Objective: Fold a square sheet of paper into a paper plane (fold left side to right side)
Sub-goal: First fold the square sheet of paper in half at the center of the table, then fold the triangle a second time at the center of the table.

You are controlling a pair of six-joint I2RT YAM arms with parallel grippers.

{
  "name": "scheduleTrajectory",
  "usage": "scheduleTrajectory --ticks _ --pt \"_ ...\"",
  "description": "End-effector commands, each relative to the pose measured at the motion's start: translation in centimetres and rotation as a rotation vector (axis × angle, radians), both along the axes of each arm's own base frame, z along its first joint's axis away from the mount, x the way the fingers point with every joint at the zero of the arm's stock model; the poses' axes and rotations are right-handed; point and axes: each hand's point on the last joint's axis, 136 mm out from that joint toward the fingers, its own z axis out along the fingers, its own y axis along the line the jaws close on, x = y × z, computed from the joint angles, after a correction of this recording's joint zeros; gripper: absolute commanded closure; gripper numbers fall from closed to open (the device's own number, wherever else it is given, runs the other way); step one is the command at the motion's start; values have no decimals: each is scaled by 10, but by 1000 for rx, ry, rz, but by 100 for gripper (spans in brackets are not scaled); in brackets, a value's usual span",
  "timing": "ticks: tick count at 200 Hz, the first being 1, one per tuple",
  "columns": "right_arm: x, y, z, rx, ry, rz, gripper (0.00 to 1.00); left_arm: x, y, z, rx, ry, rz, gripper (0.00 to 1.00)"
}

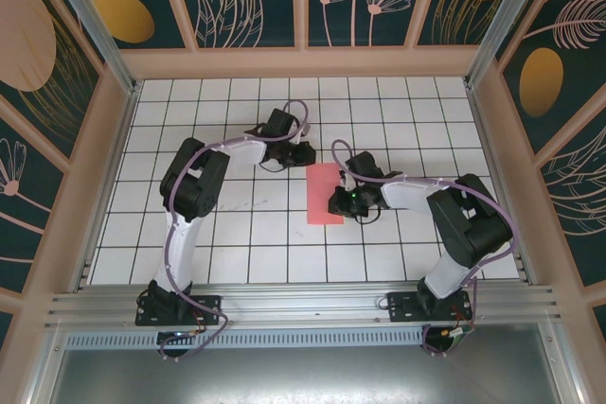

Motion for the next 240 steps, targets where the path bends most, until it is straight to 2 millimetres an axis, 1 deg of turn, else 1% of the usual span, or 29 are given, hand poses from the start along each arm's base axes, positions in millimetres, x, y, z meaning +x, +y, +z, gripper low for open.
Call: scheduleTrajectory --ticks 1,9,25,37,47,58,75,83,96,110,128,133,145,161,178,196,214,240 --pt "-30 -27 -29 -140 112 -1 85 24 19 -11 75 -30 44 82" --pt "-29 -25 -28 -130 109 -2 85 26 18 -8 71 -35 41 82" --pt "-25 -20 -25 -101 95 -7 85 26 15 3 47 -54 30 81" --pt "-19 -13 -19 -61 70 -8 84 24 13 18 22 -77 23 79" --pt "-12 -6 -12 -21 38 -14 83 23 13 36 1 -110 20 76" --pt "-2 2 1 25 -13 -16 82 18 15 54 -21 -140 23 75" --pt "15 14 28 99 -117 -22 79 5 19 77 -62 -166 22 75" --pt "23 17 42 124 -172 -27 73 -4 20 84 -86 -163 19 75" --pt "35 17 63 142 -257 -42 66 -20 22 88 -117 -146 10 75" --pt "45 11 81 141 -336 -69 57 -38 22 86 -141 -116 -1 75" --pt "51 3 94 119 -401 -106 50 -57 17 78 -161 -72 -15 74" --pt "59 -10 96 107 -417 -148 48 -61 15 76 -164 -60 -22 74" --pt "67 -22 100 89 -441 -202 40 -70 8 67 -161 -40 -39 74" --pt "73 -32 103 102 -456 -251 29 -77 -3 53 -149 -14 -58 74" --pt "76 -35 105 135 -457 -277 18 -77 -9 39 -133 7 -52 75" --pt "77 -35 103 142 -444 -277 10 -73 -9 27 -95 14 -32 75" --pt "75 -35 94 118 -411 -264 9 -71 -8 16 -63 26 -23 75" --pt "67 -37 75 52 -329 -230 9 -73 -2 1 -11 45 -20 76"
